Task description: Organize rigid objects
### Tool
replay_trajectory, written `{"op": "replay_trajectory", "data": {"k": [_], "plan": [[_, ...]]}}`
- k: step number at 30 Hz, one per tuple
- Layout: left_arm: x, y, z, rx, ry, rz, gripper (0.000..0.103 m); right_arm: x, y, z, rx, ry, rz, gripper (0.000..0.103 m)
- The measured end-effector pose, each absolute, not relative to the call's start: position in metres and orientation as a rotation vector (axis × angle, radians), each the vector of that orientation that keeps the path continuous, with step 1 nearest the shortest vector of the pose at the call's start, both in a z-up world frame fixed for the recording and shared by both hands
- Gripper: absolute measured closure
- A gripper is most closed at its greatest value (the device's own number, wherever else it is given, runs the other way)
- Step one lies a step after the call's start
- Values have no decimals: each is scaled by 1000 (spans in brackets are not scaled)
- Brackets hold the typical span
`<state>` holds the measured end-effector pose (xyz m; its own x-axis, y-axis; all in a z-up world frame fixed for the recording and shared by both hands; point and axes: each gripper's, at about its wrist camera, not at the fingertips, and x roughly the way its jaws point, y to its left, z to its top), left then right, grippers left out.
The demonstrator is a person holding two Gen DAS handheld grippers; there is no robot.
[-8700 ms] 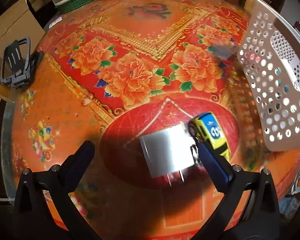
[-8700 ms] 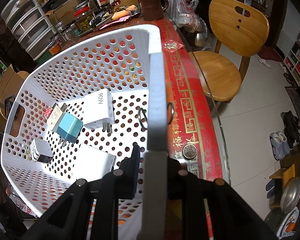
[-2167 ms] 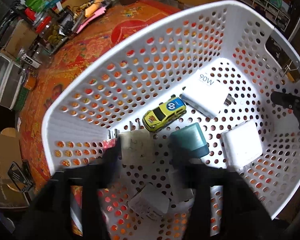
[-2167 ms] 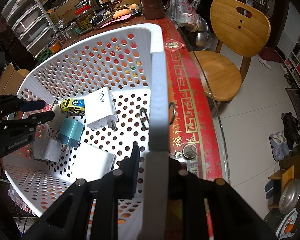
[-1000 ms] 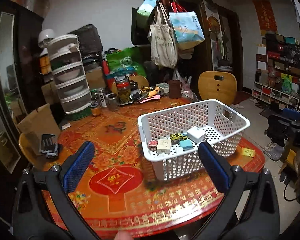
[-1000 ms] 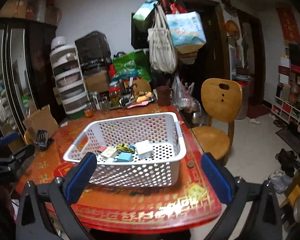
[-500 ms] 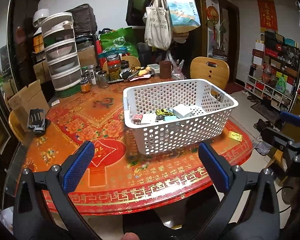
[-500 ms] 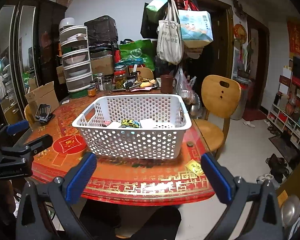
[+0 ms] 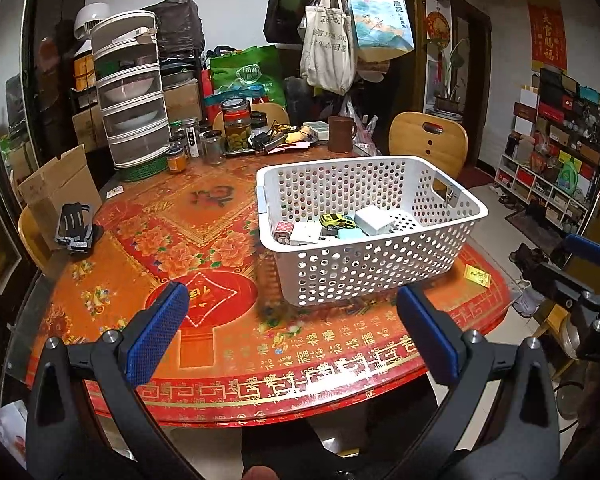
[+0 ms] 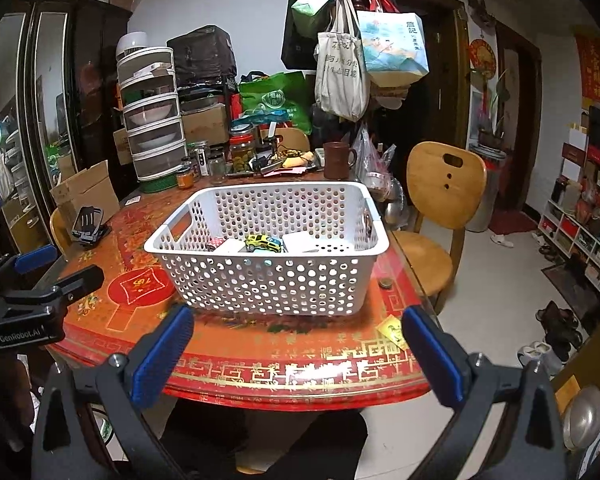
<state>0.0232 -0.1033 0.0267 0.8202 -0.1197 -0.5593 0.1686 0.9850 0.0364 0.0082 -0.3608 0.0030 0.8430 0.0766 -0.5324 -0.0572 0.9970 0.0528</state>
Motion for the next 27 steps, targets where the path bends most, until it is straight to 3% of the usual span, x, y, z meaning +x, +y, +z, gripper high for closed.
{"op": "replay_trajectory", "data": {"k": [27], "plan": [[23, -100, 20, 102, 614, -181, 1, 9, -362, 2, 26, 573, 69, 0]]}}
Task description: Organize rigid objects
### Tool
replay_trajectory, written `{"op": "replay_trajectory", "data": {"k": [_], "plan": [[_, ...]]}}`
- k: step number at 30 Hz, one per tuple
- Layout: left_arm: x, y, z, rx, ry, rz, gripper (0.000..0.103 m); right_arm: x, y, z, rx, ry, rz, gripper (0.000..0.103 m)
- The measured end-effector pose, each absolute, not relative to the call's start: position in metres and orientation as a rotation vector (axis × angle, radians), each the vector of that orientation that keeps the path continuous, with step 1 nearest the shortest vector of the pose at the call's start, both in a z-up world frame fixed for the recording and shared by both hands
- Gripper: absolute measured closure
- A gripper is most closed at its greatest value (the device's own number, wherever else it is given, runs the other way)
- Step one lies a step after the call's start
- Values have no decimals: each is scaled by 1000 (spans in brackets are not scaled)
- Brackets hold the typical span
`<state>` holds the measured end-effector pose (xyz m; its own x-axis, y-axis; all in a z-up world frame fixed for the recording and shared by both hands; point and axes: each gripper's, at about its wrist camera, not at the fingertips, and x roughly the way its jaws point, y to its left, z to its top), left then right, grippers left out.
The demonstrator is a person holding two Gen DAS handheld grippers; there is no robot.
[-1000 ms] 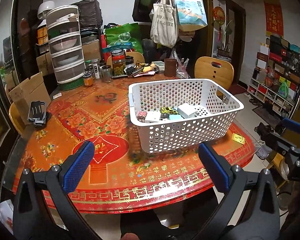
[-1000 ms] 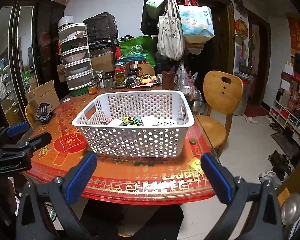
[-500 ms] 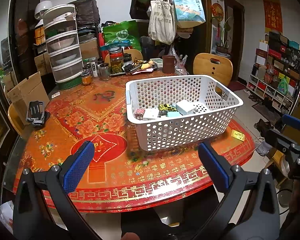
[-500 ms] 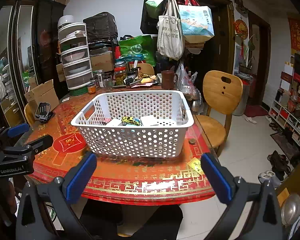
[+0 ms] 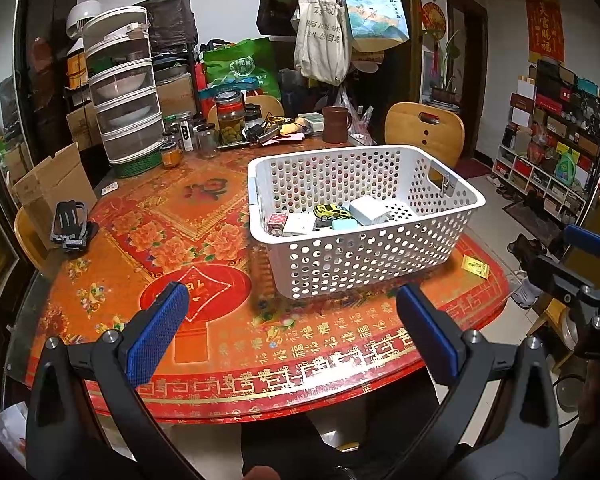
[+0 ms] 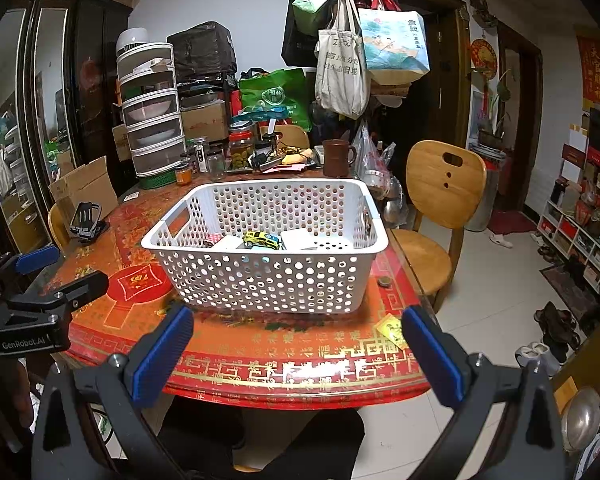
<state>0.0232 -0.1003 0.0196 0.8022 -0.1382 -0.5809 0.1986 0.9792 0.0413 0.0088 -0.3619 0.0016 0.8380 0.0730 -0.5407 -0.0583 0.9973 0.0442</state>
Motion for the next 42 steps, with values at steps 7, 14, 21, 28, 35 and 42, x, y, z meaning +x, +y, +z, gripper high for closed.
{"op": "replay_trajectory", "data": {"k": [7, 14, 21, 28, 35, 42], "plan": [[24, -98, 19, 98, 621, -183, 1, 9, -363, 0, 24, 575, 69, 0], [25, -98, 18, 97, 621, -186, 1, 9, -363, -1, 26, 578, 72, 0], [25, -98, 18, 98, 621, -185, 1, 10, -363, -1, 25, 578, 72, 0], [25, -98, 18, 99, 626, -198, 1, 10, -362, -1, 24, 581, 73, 0], [24, -99, 18, 101, 626, -204, 1, 9, -361, -1, 23, 582, 73, 0], [24, -100, 19, 101, 626, -204, 1, 10, -362, 0, 24, 582, 73, 0]]}}
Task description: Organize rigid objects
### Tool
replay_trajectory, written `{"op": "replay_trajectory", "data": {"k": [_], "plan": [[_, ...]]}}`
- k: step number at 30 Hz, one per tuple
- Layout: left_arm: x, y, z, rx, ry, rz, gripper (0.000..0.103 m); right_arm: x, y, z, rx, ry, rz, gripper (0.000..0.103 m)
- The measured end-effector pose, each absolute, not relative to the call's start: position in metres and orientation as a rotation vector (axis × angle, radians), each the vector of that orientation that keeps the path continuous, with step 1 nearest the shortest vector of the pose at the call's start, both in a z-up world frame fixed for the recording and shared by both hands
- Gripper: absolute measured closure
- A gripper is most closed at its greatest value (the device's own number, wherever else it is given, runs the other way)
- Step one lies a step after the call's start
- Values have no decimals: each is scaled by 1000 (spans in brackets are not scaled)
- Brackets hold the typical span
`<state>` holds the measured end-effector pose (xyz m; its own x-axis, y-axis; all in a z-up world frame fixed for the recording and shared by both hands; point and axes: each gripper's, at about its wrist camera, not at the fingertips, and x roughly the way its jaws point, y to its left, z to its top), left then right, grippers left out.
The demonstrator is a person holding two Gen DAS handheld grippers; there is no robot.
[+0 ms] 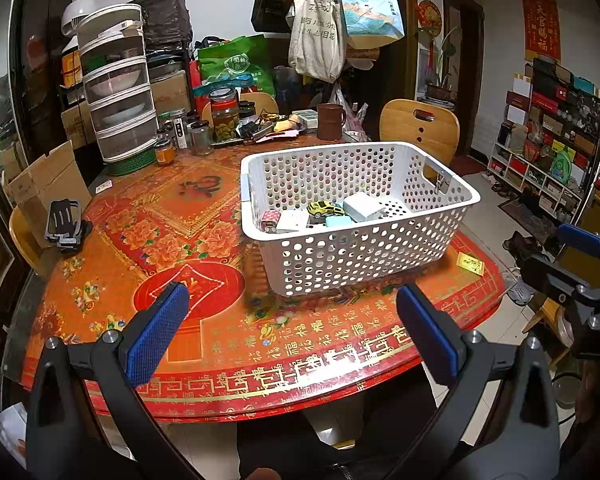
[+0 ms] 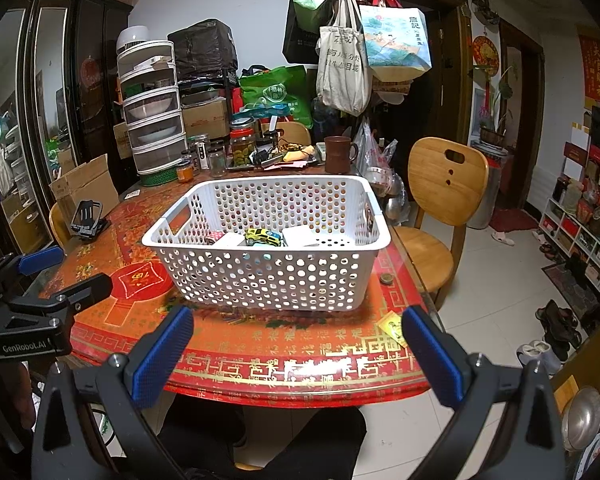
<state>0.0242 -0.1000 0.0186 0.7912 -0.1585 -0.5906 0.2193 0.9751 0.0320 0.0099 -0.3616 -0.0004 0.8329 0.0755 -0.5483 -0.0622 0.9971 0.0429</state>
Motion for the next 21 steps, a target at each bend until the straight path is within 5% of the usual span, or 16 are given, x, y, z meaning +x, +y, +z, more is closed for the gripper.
{"op": "replay_trajectory", "data": {"k": [21], "plan": [[20, -97, 17, 118, 621, -238, 1, 9, -358, -2, 21, 590, 78, 0]]}}
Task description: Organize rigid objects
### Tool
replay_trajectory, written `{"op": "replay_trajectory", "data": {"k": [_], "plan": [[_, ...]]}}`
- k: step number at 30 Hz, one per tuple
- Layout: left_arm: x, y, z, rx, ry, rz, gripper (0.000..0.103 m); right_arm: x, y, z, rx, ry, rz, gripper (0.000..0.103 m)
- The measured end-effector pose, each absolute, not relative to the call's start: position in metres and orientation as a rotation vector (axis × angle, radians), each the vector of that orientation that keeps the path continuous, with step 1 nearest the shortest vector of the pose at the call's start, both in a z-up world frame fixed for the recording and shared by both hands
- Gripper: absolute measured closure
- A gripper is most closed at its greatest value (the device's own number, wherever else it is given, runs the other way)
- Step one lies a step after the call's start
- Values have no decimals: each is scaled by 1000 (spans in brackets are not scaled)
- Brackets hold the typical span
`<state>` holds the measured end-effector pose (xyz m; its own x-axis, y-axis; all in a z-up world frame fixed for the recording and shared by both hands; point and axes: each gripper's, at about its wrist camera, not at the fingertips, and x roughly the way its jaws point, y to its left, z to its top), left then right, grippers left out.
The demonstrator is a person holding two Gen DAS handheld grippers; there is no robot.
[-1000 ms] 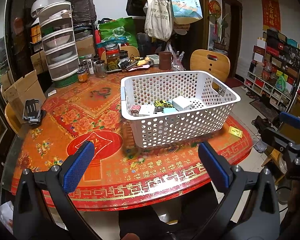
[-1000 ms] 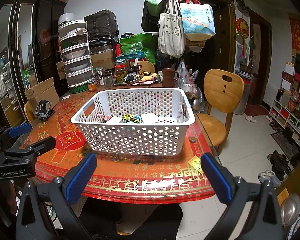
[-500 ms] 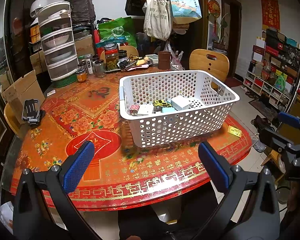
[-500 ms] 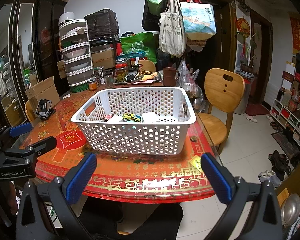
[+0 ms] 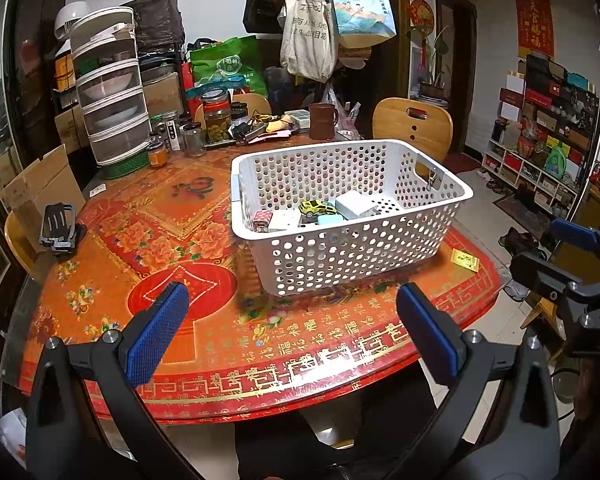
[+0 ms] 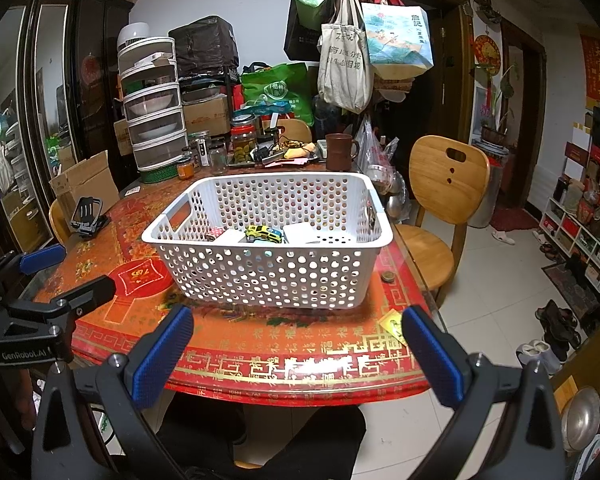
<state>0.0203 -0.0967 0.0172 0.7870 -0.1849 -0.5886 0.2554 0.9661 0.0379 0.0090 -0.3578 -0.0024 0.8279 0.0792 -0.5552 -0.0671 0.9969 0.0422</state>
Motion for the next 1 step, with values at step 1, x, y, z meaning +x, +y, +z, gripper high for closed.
{"op": "replay_trajectory", "data": {"k": [1], "plan": [[20, -96, 17, 118, 623, -234, 1, 9, -358, -2, 21, 590, 78, 0]]}}
